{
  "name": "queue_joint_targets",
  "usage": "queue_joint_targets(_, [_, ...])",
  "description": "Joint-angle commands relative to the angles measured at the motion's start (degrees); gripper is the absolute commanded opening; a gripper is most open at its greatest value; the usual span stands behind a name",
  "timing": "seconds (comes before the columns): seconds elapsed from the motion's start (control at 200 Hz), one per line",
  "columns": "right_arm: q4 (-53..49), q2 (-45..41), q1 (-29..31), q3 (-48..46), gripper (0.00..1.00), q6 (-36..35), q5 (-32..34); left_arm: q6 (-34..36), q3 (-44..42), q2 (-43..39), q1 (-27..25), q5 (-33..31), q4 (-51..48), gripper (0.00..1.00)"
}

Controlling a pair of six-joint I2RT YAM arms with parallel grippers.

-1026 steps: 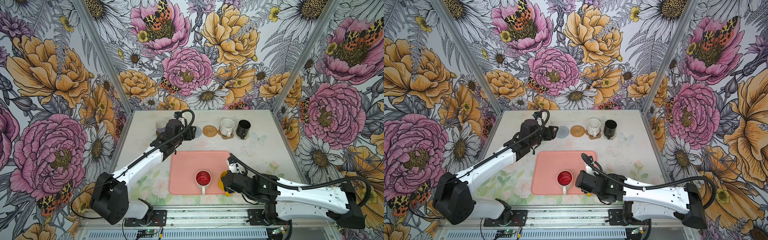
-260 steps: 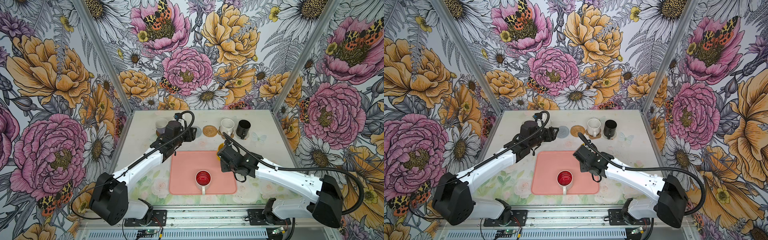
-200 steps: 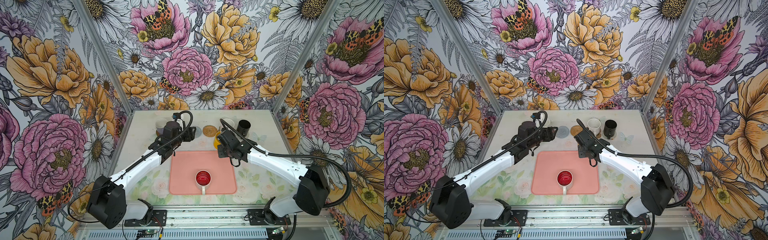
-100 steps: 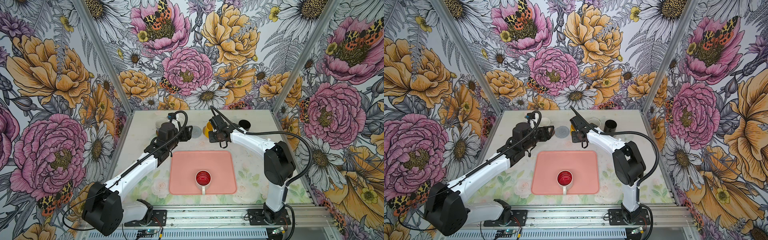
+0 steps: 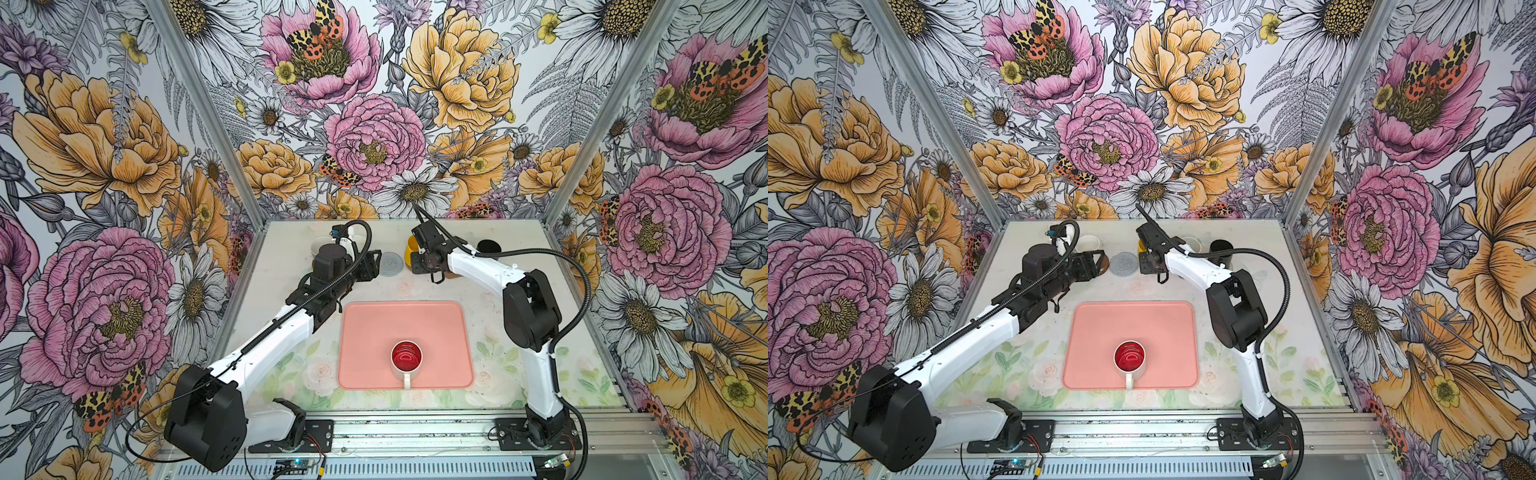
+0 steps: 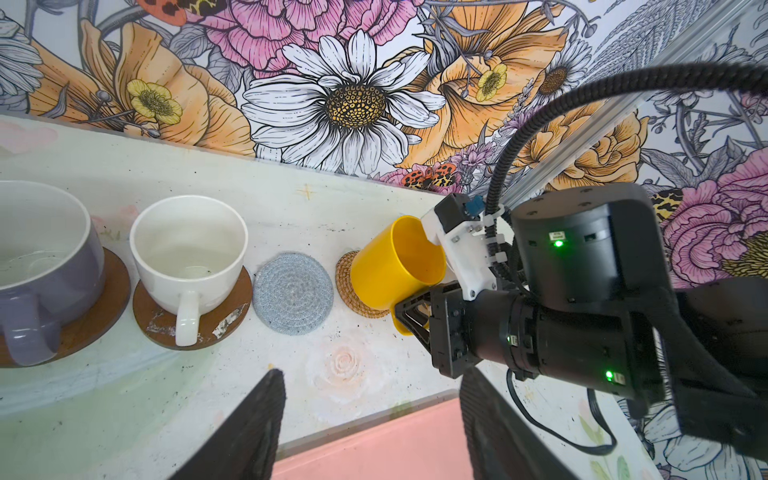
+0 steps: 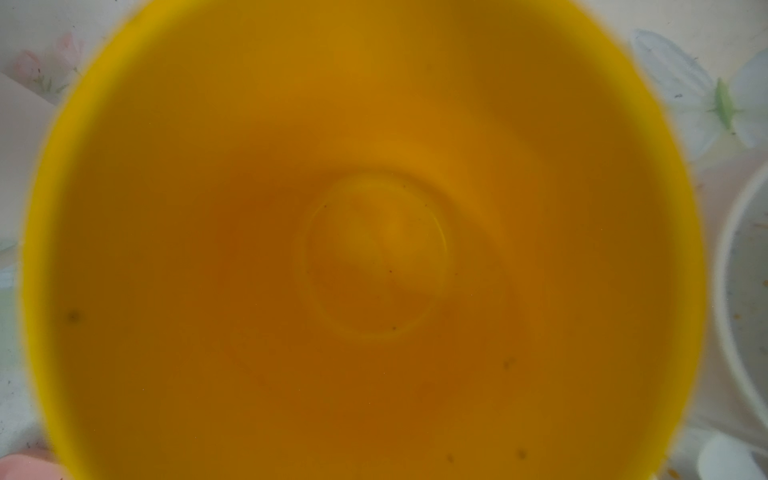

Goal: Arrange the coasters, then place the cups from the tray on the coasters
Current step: 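Lift the yellow mug with the right gripper toward the woven rattan coaster, then lower the yellow mug with the right gripper onto the rattan coaster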

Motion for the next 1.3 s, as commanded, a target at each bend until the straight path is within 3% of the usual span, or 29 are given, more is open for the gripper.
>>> queue_joint_targets(0.0, [3.6, 0.8, -0.7, 3.6, 0.0, -0.5, 1.5, 0.2, -0.9, -0.5, 0.6, 0.0, 1.1, 0.68])
queue_joint_targets(1.296, [2.1, 6.5, -2.8, 7.0, 0.0, -0.3, 1.1, 0.2, -0.5, 0.9, 1.0, 0.7, 1.0, 0.68])
